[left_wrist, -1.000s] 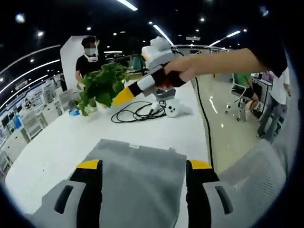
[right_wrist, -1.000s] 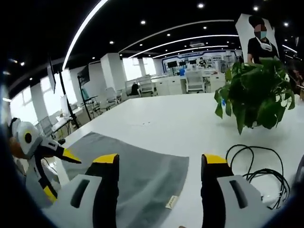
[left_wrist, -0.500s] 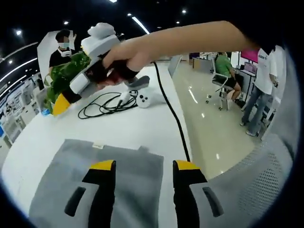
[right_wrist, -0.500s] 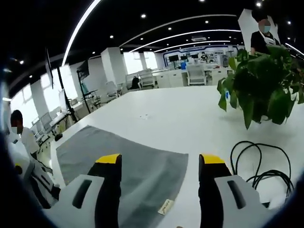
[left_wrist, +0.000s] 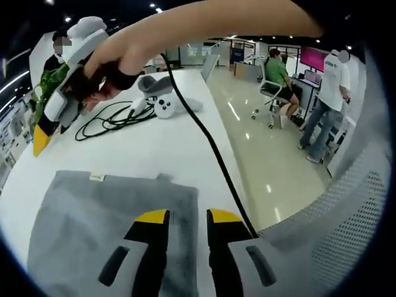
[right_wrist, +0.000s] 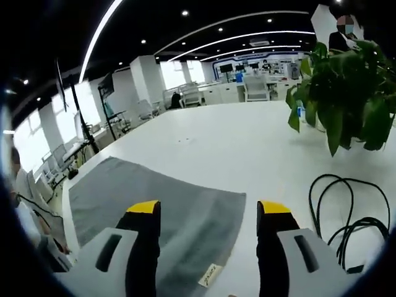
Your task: Fold the towel on the table until its edges align and the towel forms a compact rectangular stack.
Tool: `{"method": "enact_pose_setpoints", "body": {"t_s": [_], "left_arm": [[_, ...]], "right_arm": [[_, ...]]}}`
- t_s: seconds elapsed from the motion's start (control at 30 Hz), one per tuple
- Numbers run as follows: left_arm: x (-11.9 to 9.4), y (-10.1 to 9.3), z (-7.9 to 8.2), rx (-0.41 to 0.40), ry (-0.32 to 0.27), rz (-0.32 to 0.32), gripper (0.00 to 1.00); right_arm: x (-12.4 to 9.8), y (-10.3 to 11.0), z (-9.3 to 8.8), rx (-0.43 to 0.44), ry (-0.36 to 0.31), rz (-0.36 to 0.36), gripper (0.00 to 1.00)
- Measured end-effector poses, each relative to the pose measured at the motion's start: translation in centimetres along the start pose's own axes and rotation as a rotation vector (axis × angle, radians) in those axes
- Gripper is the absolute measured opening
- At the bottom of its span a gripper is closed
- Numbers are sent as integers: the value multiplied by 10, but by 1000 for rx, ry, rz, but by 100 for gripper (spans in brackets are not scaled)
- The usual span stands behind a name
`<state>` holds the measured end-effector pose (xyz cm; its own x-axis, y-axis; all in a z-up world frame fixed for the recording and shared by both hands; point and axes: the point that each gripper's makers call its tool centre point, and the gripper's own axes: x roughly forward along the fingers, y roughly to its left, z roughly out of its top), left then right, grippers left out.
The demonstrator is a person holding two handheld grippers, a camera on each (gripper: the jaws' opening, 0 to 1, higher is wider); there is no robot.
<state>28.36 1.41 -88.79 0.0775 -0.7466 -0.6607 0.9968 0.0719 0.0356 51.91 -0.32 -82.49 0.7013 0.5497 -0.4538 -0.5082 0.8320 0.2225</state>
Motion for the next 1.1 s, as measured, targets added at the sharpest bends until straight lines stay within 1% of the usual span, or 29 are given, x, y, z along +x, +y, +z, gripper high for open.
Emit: {"method": "enact_pose_setpoints", "body": {"t_s": [0.17,0.23,0.3,0.33,0.47,0.53,0.57,0.73,0.83,1.0,1.1], "left_arm": [[10,-6,-4,-13,4,-23,22],[13,-6,-8,43,25,-6,20],[15,-7,-9,22,25,2,20],[17,-8,-7,-7,12,-3,20],[22,-6,-3,-29,-10,-11,20],[26,-8,-5,-63,-15,-28,20],[28,-8,-6,-64,-13,-30,20],[30,-8,-6,-51,-17,-18,18],[30,-8,-7,-29,-16,-18,18],[31,1,-8,-29,-18,3,9],[31,2,-8,-5,-18,4,7]], "right_arm": [[9,-4,-7,15,11,-6,59],[13,-4,-11,17,18,-14,57],[17,-4,-17,-2,39,-18,56],[20,-4,-18,-4,41,-19,56],[27,-4,-23,1,50,-17,53],[30,-4,-24,-3,53,-21,51],[31,-5,-24,-7,55,-23,50],[37,-11,-25,-4,52,-37,49],[41,-13,-27,5,51,-46,47],[49,-16,-35,1,72,-55,47],[53,-18,-39,-16,87,-66,47]]}}
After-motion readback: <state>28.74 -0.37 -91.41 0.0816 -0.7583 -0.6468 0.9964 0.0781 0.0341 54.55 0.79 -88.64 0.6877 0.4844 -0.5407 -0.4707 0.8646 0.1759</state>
